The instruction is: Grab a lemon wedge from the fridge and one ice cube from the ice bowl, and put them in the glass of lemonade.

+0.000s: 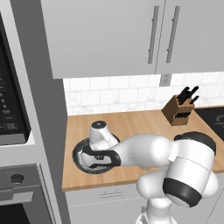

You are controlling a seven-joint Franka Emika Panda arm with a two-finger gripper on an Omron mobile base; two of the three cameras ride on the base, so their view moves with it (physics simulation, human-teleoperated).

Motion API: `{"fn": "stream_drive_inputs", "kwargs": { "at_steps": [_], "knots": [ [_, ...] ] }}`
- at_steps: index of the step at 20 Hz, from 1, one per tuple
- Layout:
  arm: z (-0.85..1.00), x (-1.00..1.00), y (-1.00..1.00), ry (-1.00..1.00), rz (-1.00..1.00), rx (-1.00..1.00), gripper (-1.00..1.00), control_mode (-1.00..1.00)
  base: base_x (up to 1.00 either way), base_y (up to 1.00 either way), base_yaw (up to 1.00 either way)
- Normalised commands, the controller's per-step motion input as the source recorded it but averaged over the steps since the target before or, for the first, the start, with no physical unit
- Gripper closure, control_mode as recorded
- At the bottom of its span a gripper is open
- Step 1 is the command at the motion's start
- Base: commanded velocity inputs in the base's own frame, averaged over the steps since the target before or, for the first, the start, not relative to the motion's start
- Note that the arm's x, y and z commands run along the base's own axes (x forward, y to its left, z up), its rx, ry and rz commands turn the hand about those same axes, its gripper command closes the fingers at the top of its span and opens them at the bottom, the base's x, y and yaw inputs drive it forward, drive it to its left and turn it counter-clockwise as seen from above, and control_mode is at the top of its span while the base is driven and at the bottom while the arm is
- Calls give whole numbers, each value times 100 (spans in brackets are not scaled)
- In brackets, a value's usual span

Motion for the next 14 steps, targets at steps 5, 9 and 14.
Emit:
{"fn": "stream_drive_inputs", "kwargs": {
  "at_steps": [5, 9, 14],
  "knots": [
    [0, -17, 0, -7, 0, 0, -100, -100, 0, 0, 0],
    [0, -1, -6, -5, 0, 1, -100, -100, 0, 0, 0],
    [-3, 2, 0, 0, 0, 0, -100, -100, 0, 0, 0]
  ]
}}
